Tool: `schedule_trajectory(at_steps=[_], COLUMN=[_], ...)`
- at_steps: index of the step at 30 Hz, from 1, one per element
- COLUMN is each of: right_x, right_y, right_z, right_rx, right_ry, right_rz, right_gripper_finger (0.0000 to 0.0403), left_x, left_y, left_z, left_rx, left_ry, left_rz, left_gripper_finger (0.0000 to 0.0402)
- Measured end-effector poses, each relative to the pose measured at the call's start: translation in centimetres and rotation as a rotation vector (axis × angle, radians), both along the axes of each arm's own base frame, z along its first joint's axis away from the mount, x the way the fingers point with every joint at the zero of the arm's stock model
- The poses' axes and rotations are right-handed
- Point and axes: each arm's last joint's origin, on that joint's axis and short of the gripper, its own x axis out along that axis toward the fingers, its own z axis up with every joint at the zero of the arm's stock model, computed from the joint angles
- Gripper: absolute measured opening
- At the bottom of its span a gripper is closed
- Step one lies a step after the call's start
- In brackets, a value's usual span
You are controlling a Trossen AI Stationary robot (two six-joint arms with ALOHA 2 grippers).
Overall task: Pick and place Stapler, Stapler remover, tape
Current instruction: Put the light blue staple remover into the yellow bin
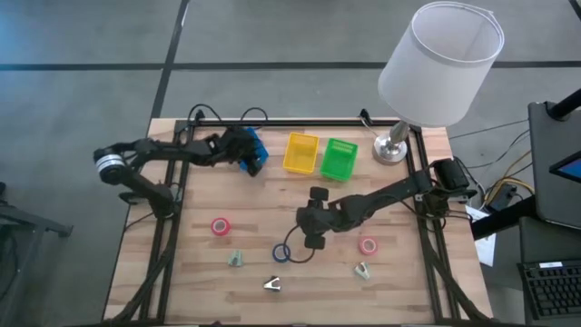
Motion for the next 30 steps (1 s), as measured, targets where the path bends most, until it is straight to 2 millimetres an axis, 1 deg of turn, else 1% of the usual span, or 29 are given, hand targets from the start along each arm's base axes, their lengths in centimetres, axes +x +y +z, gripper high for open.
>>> schedule_trajectory(at_steps=[2, 6, 9, 11, 13, 16, 21, 26, 30], right_x=[0.0, 0.0, -0.1, -0.3, -0.8, -1.9, -4.4, -6.5, -7.7], right_y=[0.0, 0.2, 0.6, 0.9, 0.9, 0.8, 1.0, 2.8, 5.5], right_z=[0.0, -0.1, -0.1, 0.0, 0.5, 1.8, 3.6, 4.2, 3.9], right_rx=[0.002, 0.061, 0.087, 0.106, 0.134, 0.191, 0.302, 0.367, 0.463], right_ry=[0.001, 0.016, 0.022, 0.025, 0.029, 0.036, 0.092, 0.16, 0.226], right_rz=[0.0, 0.035, 0.052, 0.033, -0.01, -0.113, -0.299, -0.414, -0.414], right_gripper_finger=[0.0185, 0.0185, 0.0185, 0.0184, 0.0182, 0.0178, 0.017, 0.0162, 0.0155], left_x=[0.2, 0.3, 0.3, 0.1, 0.0, -0.2, -0.2, 0.2, 0.7], left_y=[0.1, 0.0, -0.5, -1.1, -1.8, -3.1, -5.1, -6.8, -7.9], left_z=[0.4, 1.6, 3.0, 4.1, 5.2, 6.7, 8.1, 8.3, 8.1], left_rx=[0.002, 0.019, 0.041, 0.047, 0.044, 0.029, 0.018, -0.002, -0.017], left_ry=[0.008, -0.016, -0.069, -0.115, -0.172, -0.251, -0.32, -0.334, -0.327], left_rz=[-0.002, -0.011, -0.04, -0.082, -0.138, -0.234, -0.325, -0.387, -0.435], left_gripper_finger=[0.0158, 0.0162, 0.016, 0.0157, 0.0153, 0.015, 0.0145, 0.014, 0.0137])
